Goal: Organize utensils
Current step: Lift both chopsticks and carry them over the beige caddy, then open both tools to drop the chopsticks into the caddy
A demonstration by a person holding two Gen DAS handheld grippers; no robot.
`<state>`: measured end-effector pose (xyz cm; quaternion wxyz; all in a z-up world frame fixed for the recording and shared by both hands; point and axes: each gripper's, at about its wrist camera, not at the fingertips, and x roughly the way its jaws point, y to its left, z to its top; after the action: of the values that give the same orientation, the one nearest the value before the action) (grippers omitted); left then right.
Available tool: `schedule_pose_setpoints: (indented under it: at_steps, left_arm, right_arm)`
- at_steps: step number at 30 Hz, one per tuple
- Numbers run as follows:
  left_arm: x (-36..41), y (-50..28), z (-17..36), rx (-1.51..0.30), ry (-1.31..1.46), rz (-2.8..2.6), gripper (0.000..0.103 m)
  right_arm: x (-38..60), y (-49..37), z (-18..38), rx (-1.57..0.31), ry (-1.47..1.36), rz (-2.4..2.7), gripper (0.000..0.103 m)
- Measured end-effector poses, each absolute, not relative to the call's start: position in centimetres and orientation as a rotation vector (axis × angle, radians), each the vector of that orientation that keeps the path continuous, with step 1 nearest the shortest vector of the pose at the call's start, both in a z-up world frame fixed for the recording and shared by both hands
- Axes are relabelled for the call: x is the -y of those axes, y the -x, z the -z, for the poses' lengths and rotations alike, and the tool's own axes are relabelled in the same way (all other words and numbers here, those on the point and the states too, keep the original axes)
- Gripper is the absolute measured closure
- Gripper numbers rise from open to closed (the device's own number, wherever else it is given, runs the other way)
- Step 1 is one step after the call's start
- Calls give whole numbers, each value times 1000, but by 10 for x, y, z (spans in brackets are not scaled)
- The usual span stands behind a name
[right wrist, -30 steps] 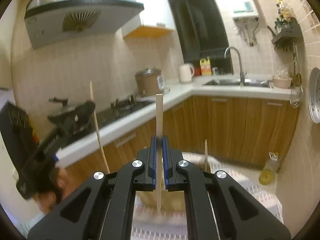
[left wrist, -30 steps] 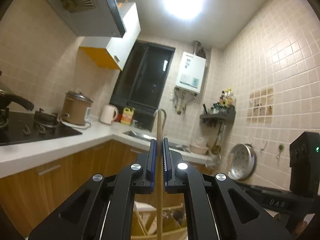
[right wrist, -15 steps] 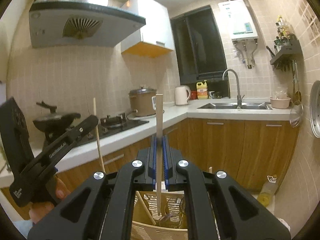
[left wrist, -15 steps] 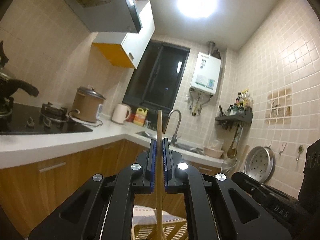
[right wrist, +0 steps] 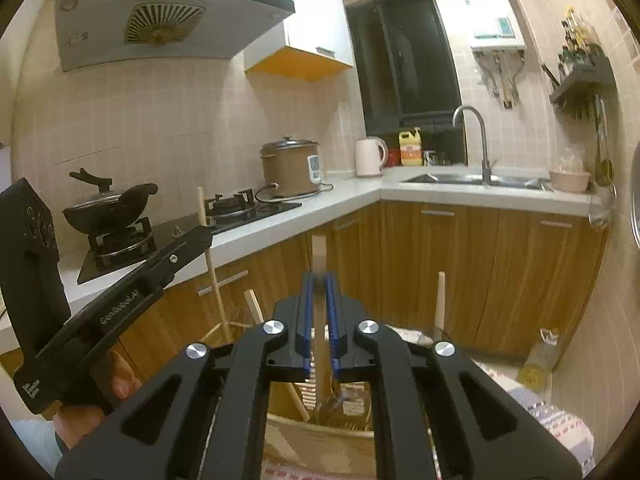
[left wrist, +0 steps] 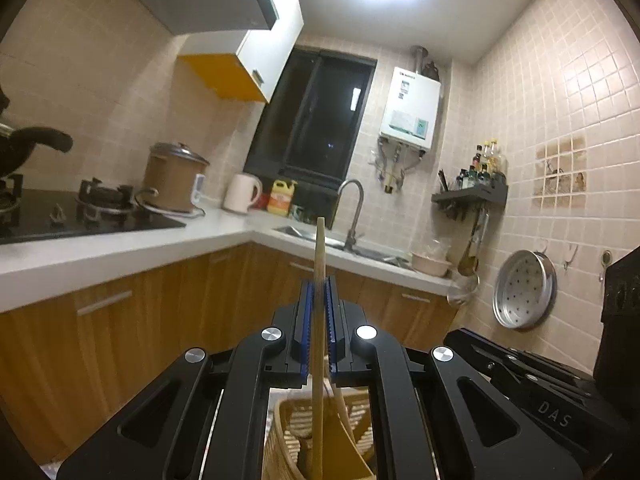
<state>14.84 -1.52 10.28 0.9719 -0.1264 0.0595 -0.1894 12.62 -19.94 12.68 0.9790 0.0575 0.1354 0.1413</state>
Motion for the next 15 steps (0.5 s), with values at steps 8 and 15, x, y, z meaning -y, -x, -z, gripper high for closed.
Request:
schedule_pose_setpoints:
  at_steps: [8,15]
  left_arm:
    - [6,-131,-106,-128,222,381,57]
    - [-8,-100,-109,-154,212,394,35]
  right_arm:
    - [199,-100,-128,-276,-88,-289,59]
    - [206,-64,-123,-291,-50,-264,50]
